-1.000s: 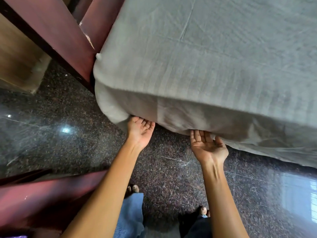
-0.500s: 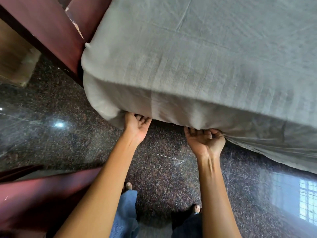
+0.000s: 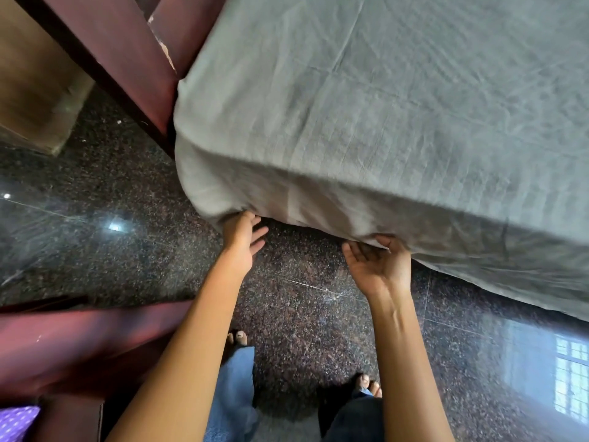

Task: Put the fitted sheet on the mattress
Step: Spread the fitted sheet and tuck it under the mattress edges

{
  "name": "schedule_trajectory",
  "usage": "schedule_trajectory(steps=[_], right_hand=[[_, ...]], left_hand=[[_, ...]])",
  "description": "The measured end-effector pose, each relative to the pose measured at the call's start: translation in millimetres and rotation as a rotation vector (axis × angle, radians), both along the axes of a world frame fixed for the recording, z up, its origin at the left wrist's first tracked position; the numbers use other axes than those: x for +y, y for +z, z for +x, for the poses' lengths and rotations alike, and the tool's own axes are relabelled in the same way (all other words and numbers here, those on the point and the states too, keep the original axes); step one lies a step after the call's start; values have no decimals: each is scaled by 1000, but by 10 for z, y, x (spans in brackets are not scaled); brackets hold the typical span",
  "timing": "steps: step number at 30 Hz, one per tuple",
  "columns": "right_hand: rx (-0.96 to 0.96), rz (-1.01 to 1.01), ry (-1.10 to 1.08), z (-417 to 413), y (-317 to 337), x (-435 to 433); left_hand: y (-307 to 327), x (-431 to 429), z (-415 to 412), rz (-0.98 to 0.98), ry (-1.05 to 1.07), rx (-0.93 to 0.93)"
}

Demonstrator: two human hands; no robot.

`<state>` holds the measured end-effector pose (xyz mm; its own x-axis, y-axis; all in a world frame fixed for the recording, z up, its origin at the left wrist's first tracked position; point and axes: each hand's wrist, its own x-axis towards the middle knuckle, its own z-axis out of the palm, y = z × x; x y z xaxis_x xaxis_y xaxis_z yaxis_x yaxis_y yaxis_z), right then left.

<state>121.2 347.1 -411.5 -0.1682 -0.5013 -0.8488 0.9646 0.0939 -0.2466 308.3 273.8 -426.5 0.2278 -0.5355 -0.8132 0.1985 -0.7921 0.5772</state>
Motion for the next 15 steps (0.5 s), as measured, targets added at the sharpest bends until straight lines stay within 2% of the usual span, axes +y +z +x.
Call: schedule_trajectory(steps=[3,5,8,11,15], right_hand=[[65,108,-21,58,-11,76],[87,157,17,173,-25,92],[56,98,178,506,-1,31],[2,-65,317,933,65,-73],[22,-160,391,1274,127,-274]], left_hand=[[0,94,97,-54,108,-99],[-3,124,157,-116,338,-176],[-31,80,212,-276,621,-269],[-25,58,165,-359,525,-311],[-6,27,92,-374,349,-27]])
